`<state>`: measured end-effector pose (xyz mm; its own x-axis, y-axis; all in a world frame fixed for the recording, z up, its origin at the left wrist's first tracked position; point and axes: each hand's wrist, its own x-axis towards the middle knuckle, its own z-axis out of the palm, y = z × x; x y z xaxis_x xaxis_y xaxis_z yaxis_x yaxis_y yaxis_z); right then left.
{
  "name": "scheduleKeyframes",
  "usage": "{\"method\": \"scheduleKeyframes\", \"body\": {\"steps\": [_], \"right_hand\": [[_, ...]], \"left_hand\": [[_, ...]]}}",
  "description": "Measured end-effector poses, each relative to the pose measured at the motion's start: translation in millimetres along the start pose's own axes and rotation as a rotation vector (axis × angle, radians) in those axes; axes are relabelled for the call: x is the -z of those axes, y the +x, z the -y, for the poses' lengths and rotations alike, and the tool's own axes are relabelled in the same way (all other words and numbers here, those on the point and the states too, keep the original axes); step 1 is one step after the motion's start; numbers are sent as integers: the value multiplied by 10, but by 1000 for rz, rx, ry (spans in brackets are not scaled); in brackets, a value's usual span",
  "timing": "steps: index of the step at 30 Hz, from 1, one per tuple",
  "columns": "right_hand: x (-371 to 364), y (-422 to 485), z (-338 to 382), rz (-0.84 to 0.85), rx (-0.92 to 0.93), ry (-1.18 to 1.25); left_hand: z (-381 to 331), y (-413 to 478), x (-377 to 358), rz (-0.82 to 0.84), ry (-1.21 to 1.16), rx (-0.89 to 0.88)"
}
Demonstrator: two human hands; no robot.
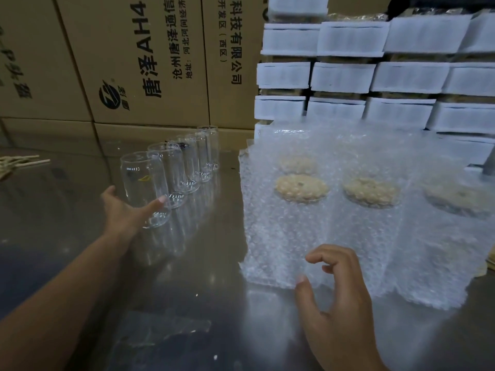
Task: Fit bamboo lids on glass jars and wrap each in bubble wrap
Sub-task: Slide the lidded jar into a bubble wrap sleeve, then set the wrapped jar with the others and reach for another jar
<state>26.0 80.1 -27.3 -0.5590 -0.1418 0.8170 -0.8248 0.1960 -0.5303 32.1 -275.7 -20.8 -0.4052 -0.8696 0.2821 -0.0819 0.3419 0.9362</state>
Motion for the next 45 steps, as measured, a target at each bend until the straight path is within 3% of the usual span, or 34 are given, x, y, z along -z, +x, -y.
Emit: {"method": "scheduleKeyframes", "body": {"steps": [4,10,15,20,33,39,45], "right_hand": [[-13,13,-15,0,34,-36],[-26,35,-60,14,52,-50],[-22,23,-89,45,17,-36],[-30,22,-91,60,1,-38],[92,-6,34,50,-200,87],[582,10,89,-42,-364,249],[1236,98,135,28,-395,423]], "left_hand": [[73,134,-107,27,-172,49],[99,137,-258,-9,-131,28],[-19,-69,-246,-90,-152,-55],[-410,-425,-45,-64,-190,-218],[-1334,-2123,132,439,-480,-231],[-1408,-2730,-114,611,-537,-203],[-1394,-3169,-464,770,-538,-186]]}}
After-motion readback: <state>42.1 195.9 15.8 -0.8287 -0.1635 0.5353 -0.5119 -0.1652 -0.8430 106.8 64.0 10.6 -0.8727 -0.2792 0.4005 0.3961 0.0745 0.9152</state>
